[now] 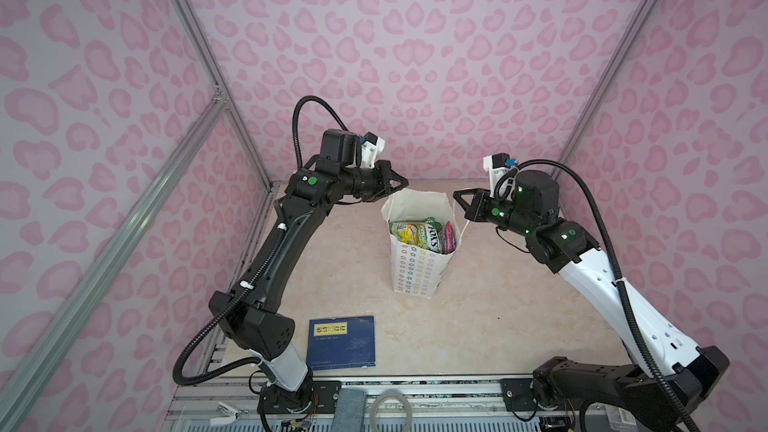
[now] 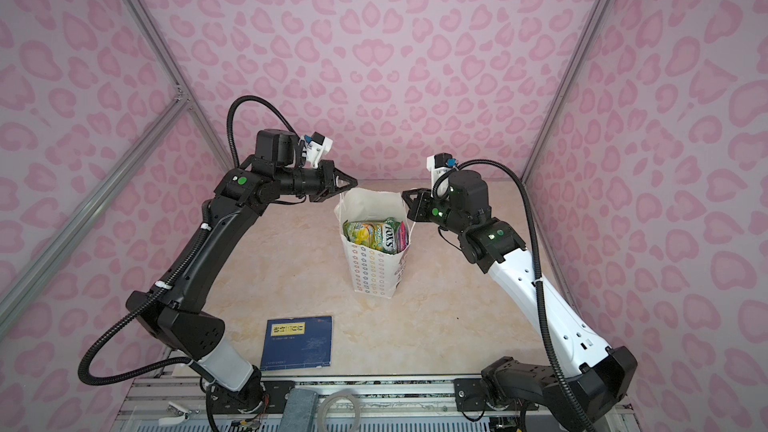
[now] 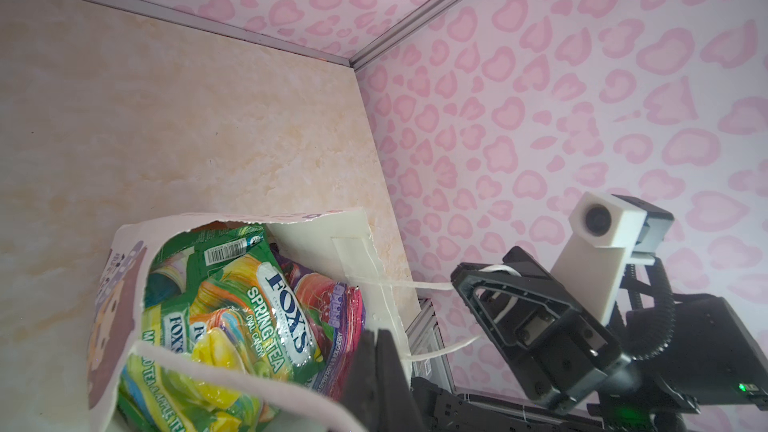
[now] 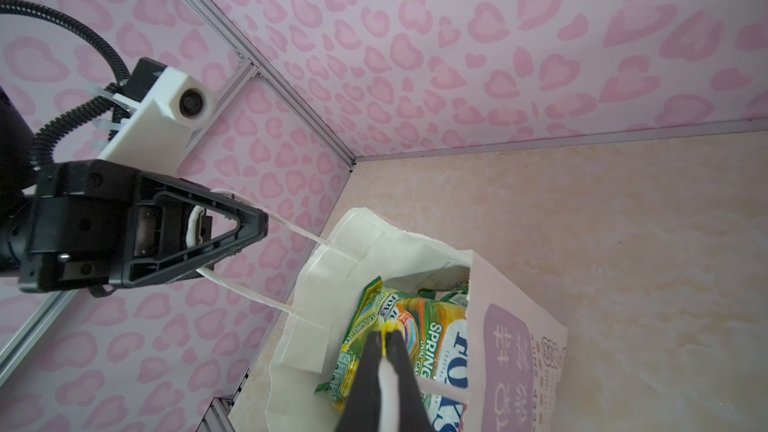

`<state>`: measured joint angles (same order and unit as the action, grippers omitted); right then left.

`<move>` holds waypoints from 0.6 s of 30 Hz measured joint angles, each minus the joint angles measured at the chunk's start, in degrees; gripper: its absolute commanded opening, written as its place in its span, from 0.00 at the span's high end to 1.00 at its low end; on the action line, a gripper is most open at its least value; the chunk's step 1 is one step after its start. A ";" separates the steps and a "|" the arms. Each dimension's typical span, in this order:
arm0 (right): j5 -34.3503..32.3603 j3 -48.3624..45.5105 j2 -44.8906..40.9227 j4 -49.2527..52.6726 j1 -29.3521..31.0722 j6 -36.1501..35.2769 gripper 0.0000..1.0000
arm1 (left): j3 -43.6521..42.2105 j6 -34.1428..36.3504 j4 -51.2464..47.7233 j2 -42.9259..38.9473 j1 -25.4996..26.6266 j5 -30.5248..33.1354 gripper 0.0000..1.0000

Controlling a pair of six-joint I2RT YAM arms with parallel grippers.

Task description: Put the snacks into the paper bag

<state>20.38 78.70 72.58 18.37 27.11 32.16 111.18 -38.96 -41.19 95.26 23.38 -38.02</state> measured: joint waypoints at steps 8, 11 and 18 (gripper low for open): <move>-1.51 0.72 0.55 -0.39 1.55 -0.04 1.00 | -6.03 -0.24 3.10 -5.25 0.00 -0.46 0.97; -3.63 -1.16 0.37 -0.35 2.03 -0.04 1.00 | -9.03 -0.24 3.61 -5.90 0.00 -0.09 0.97; -7.48 -5.46 0.13 -3.58 2.19 1.60 0.85 | -12.11 -0.17 6.25 -5.05 -0.13 0.31 0.84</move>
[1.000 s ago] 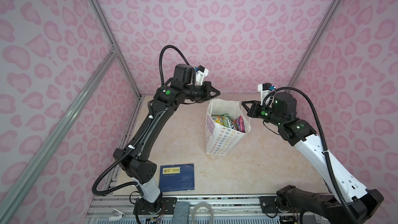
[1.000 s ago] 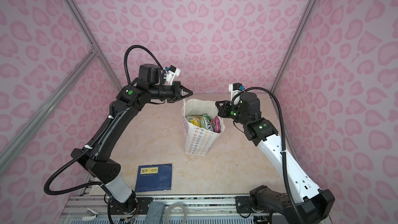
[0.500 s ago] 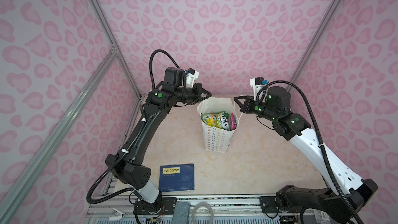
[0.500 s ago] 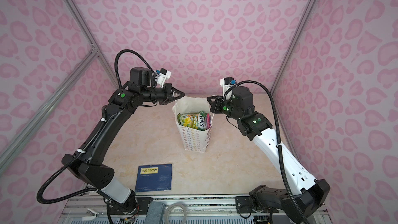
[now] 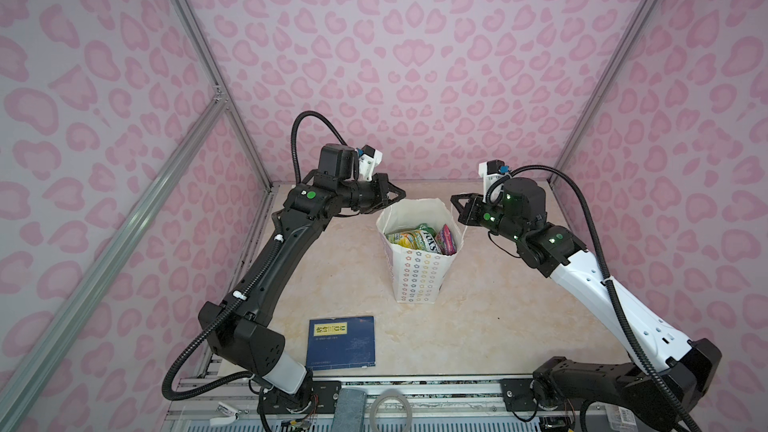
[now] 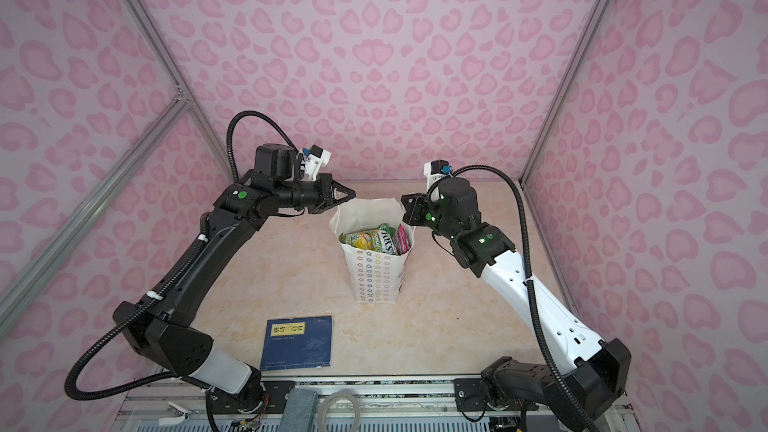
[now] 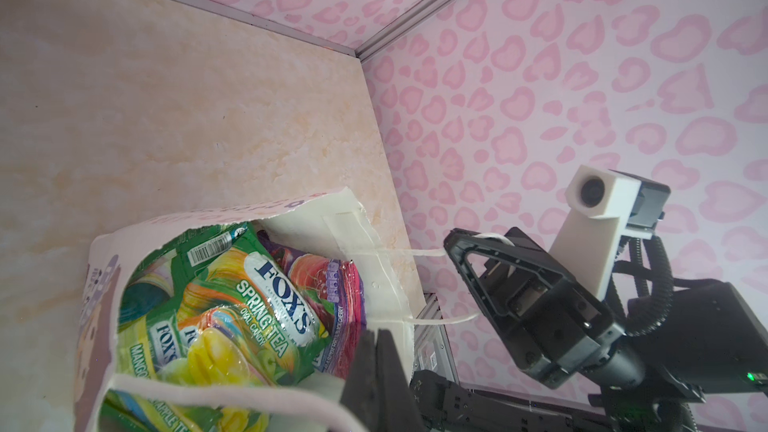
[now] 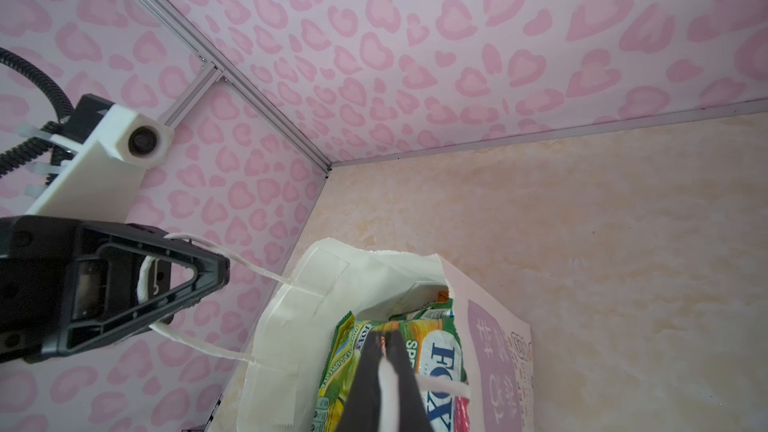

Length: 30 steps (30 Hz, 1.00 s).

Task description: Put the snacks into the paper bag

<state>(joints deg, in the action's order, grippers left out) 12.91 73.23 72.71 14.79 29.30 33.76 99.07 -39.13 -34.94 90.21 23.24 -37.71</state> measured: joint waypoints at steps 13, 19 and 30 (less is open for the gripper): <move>-2.86 -0.48 -0.83 -2.01 -0.04 0.81 0.33 | -2.21 0.22 2.05 -1.49 -0.04 1.11 0.01; -2.86 -0.48 -0.72 -1.97 -0.04 1.20 0.21 | -3.50 1.53 0.63 -3.04 -0.04 2.67 0.03; -4.59 -0.55 -2.97 -1.55 0.00 1.64 0.02 | -5.42 6.21 -6.14 -7.65 -0.28 6.73 0.03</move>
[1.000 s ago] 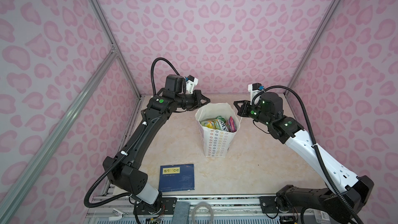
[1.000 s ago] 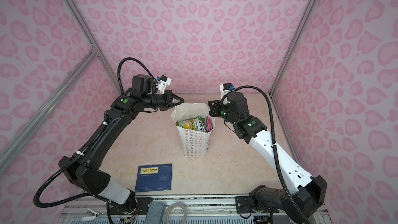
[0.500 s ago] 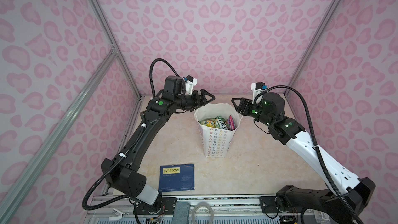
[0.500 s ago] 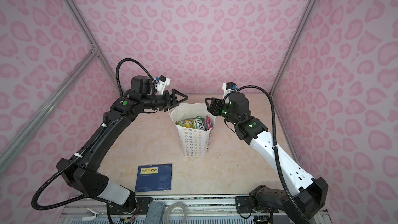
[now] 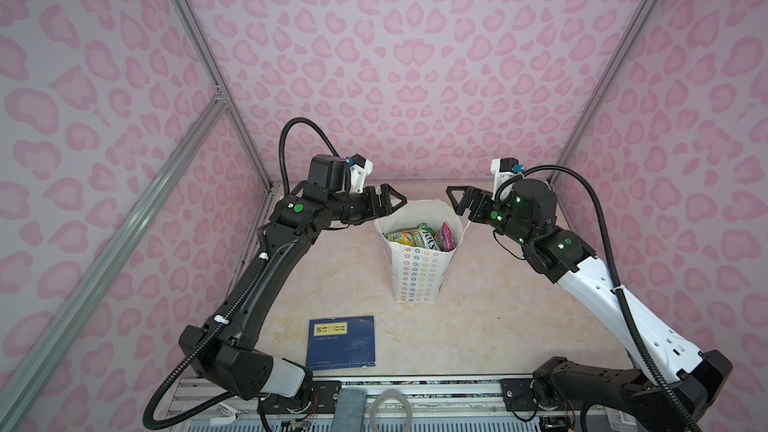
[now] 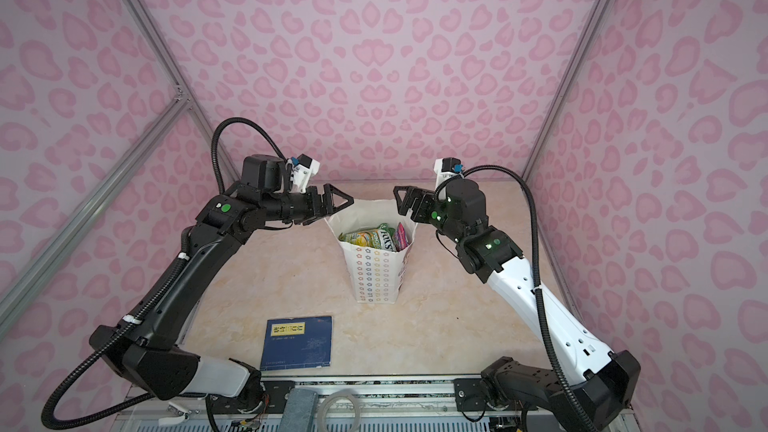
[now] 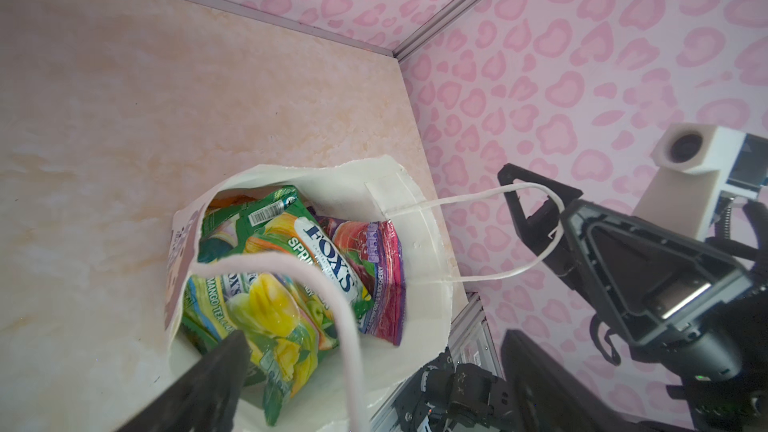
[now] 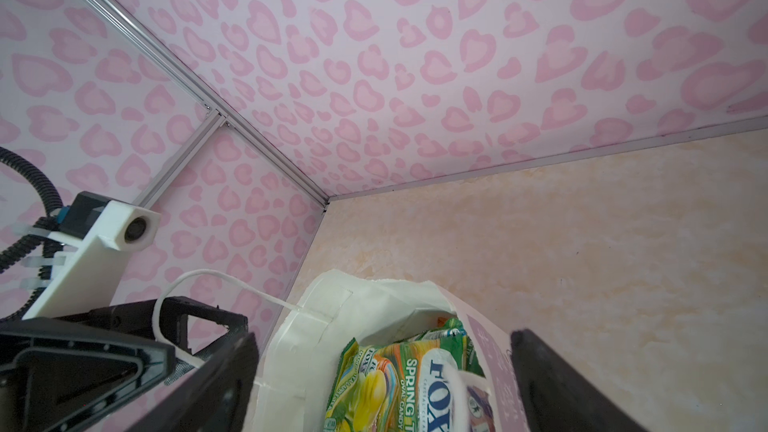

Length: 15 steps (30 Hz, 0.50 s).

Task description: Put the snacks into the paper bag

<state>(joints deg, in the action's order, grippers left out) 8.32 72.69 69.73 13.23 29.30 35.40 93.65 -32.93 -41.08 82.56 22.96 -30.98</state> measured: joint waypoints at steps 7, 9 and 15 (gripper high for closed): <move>-2.03 -0.17 -0.87 0.81 0.07 -0.28 0.02 | -1.90 2.14 -2.69 -3.15 -1.40 1.95 0.03; -2.29 -0.33 -1.22 1.25 0.07 -0.44 0.02 | -2.54 2.51 -3.02 -3.89 -2.05 2.16 0.03; -2.75 -0.96 -1.84 2.60 0.04 -0.90 0.02 | -3.98 3.13 -3.08 -6.01 -3.82 2.21 0.03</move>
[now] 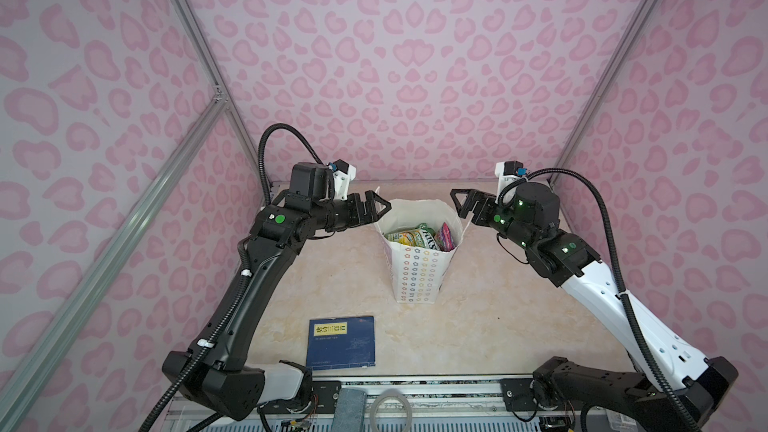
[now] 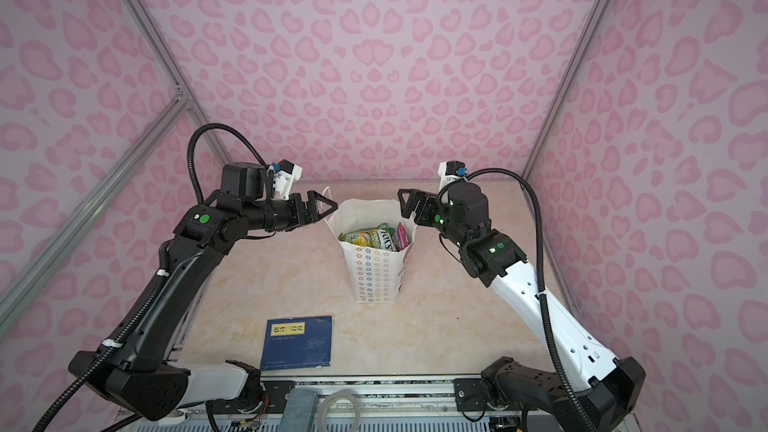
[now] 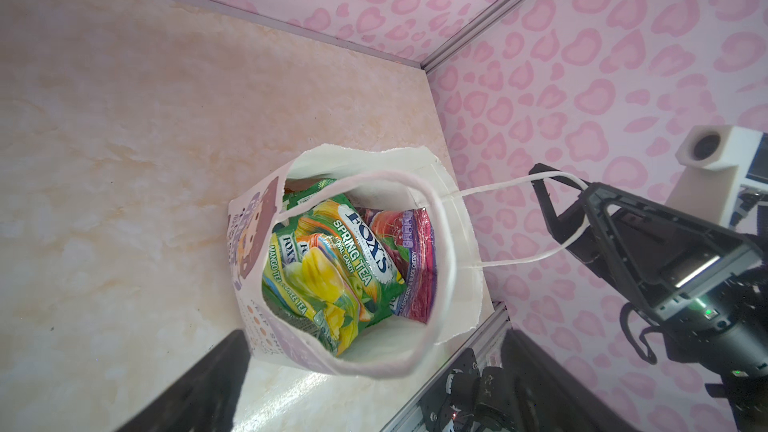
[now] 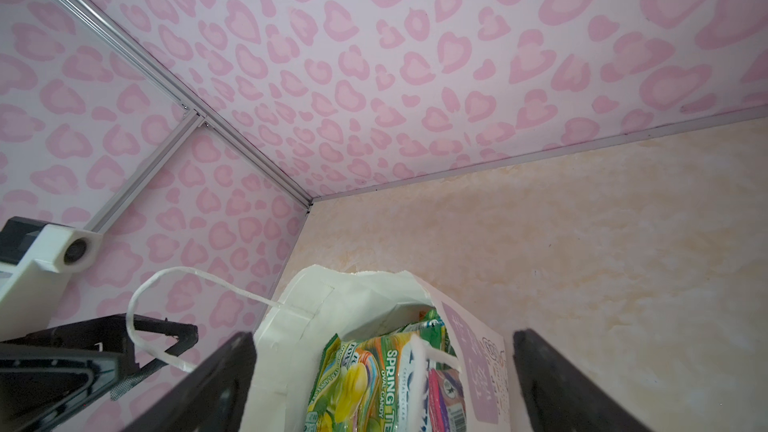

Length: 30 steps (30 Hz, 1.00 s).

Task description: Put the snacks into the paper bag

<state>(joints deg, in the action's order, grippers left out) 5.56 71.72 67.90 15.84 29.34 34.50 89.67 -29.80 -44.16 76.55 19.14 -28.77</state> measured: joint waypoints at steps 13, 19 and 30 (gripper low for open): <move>-4.13 0.28 -7.76 5.42 -0.11 -5.57 0.02 | -8.20 0.68 0.72 -9.75 -6.12 -4.35 0.03; -8.31 -0.42 -13.84 8.96 -2.45 -8.11 0.02 | -13.09 -0.24 2.38 -17.88 -7.72 -2.21 0.03; -7.50 -8.57 -19.32 12.90 -22.27 -7.82 0.02 | -25.40 -2.38 6.03 -34.69 -8.02 26.21 0.03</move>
<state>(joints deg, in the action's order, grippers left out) -1.93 63.16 48.58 28.73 7.07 26.68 64.27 -32.18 -38.13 41.87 11.11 -2.57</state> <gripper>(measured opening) 0.984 0.966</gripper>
